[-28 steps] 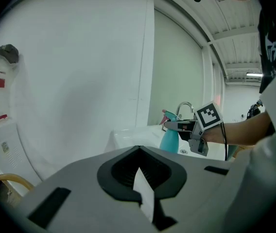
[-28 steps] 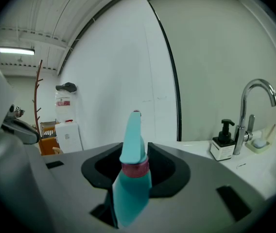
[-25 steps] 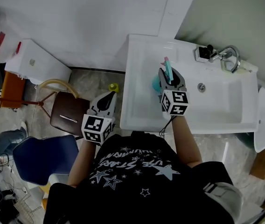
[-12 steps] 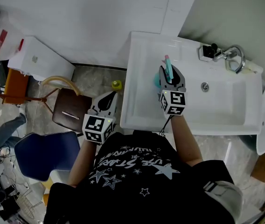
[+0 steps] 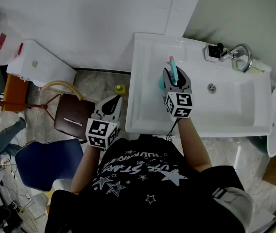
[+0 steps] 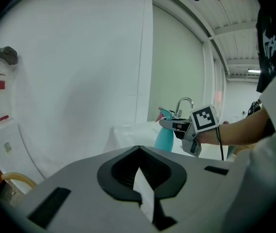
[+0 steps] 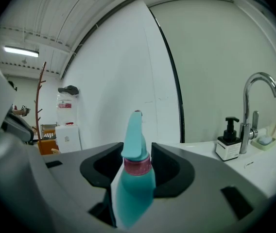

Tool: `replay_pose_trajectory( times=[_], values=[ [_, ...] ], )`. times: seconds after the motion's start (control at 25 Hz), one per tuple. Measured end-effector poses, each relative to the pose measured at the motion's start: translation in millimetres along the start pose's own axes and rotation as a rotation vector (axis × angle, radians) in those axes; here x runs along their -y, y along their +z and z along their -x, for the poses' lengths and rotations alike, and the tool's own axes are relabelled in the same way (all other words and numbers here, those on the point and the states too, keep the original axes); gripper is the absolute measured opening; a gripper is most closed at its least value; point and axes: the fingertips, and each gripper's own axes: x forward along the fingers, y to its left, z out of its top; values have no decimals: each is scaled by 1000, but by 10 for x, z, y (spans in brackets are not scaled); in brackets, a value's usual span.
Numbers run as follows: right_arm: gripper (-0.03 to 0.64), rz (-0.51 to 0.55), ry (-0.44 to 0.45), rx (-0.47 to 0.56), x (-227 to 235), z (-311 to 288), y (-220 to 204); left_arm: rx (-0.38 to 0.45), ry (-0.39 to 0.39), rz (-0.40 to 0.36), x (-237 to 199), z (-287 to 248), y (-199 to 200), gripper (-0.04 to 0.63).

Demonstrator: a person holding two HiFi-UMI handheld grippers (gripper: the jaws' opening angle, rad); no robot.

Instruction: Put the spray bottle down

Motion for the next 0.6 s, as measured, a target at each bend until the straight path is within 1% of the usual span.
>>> replay_pose_trajectory(
  times=[0.08,0.16,0.32,0.6],
  values=[
    [225,-4,12,-20,-24,18,-30,4,-7,-2,-2,29,3,15],
    [252,-5,4,-33,-35,61,-50,11,-16,-3,-10,67,11,15],
    [273,6,-43,-51,-38,197,-77,26,-44,-10,-21,152,11,15],
    [276,15,-154,-40,-125,697,-72,49,-126,-29,17,407,-89,15]
  ],
)
